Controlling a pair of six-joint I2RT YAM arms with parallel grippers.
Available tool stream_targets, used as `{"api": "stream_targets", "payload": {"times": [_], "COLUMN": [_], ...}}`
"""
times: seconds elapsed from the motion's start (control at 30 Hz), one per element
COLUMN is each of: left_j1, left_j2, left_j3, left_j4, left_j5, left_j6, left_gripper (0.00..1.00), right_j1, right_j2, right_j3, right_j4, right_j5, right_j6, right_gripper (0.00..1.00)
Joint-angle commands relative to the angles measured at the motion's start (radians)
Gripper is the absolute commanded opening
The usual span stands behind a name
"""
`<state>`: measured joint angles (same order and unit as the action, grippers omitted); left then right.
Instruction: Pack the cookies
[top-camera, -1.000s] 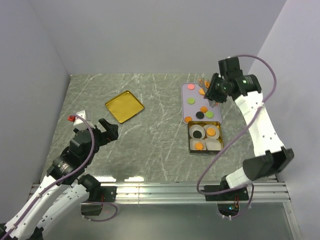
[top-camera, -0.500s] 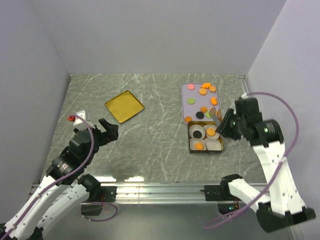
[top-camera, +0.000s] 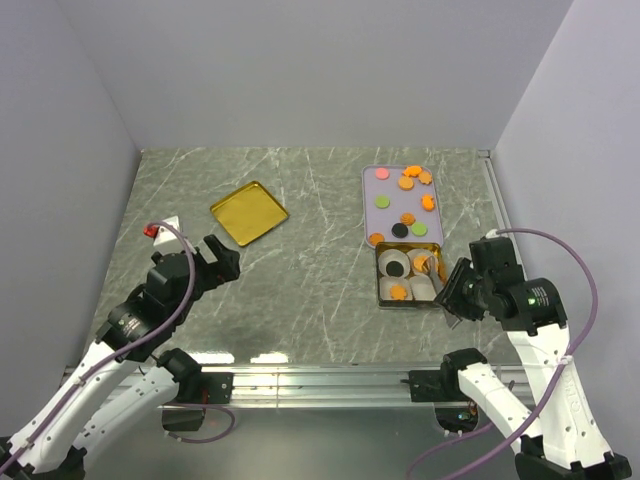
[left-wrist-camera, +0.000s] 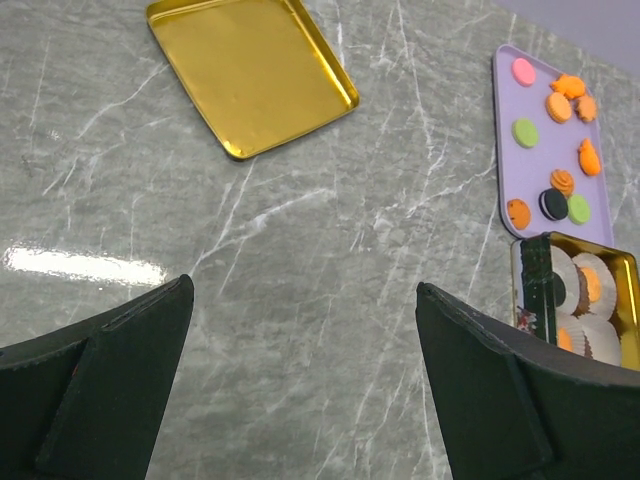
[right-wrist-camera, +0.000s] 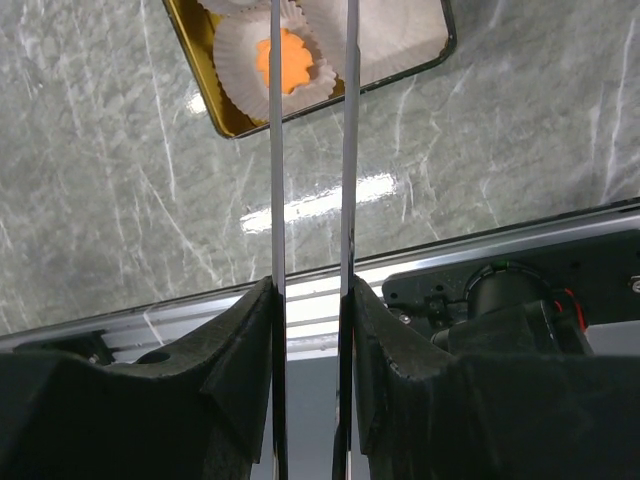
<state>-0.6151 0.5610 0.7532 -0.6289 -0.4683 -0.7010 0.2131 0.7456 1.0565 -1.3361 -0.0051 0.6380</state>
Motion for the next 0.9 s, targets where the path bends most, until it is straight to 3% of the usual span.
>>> {"api": "stream_targets", "payload": {"times": [0.0, 0.87], "left_j1": [-0.014, -0.124], "left_j2": [-0.027, -0.061], "left_j3": [0.037, 0.041], "left_j4": [0.005, -0.031], "left_j5": [0.002, -0.087], "left_j6": [-0.006, -0.045], "left_gripper": [0.99, 0.99], "right_j1": [-0.004, -0.004], "right_j2": [-0.023, -0.043], "right_j3": [-0.016, -0.179], "right_j4": [0.000, 0.052], "right_j5": [0.040, 0.016], "right_j6": [0.008, 0.008], "right_gripper": [0.36, 0.37]}}
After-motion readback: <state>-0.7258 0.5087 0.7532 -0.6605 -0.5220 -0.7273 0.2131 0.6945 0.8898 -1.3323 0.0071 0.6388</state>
